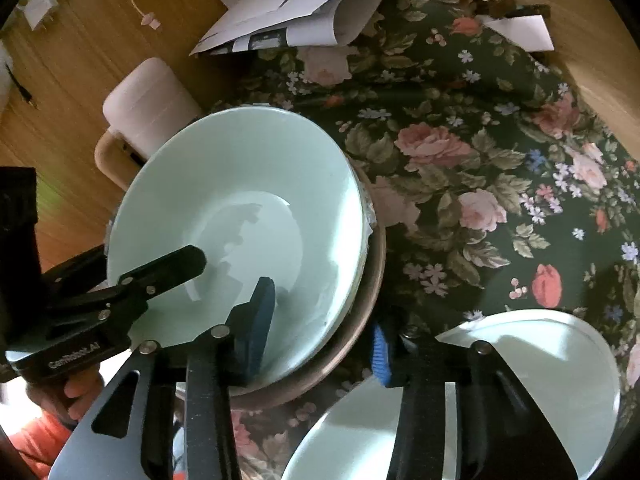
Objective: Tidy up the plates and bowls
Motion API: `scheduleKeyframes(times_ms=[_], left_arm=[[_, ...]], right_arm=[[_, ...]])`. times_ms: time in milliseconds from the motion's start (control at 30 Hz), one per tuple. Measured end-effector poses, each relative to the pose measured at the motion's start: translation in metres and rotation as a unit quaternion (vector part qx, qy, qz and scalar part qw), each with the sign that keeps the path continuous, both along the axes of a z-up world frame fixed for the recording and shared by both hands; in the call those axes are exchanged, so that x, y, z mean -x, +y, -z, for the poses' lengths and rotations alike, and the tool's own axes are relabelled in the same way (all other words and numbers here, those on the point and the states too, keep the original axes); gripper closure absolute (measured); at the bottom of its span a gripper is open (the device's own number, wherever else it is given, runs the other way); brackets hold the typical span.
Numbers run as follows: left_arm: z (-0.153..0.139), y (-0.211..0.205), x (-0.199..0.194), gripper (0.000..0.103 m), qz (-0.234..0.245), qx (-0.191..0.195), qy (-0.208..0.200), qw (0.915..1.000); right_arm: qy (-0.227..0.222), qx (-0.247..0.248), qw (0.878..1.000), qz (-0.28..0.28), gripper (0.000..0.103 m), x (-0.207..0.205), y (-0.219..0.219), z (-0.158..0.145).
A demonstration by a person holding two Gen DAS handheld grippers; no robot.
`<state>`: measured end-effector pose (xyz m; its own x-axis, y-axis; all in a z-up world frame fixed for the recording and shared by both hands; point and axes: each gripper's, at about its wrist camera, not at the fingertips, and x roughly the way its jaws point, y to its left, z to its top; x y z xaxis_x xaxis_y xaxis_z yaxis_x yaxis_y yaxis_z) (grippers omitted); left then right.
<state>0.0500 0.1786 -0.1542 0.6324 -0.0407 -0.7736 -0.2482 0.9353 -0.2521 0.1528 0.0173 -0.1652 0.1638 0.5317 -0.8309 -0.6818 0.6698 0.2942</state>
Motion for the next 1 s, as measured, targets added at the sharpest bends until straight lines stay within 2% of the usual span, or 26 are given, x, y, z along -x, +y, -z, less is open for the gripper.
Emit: scheduleKeyframes(times_ms=[67,233,433,600,1000], left_arm=[[0.001,-0.001,0.0,0.056,-0.002,-0.003,0.0,1.0],[0.002,-0.008,-0.001,0.056,-0.014,-0.027,0.005,0.9995],[0.0,-0.007,-0.003,0.056,-0.019,-0.02,0.009,0.9996],[-0.011,-0.015,-0.002,0.056,-0.02,-0.03,-0.006,0.9993],[-0.038,-0.047,-0.009,0.056,0.013,-0.04,-0.034,0.9985]], right_arm=[[-0.006,0.003,1.0,0.002,0.065,0.002,0.003,0.001],[0.011,-0.01,1.0,0.012,0.066,-0.002,0.0,0.0],[-0.005,-0.017,1.0,0.017,0.066,-0.004,-0.003,-0.011],[-0.018,-0.028,0.999,0.022,0.066,-0.004,-0.015,-0.023],[-0.054,-0.053,0.995,0.058,0.066,0.0,-0.062,-0.059]])
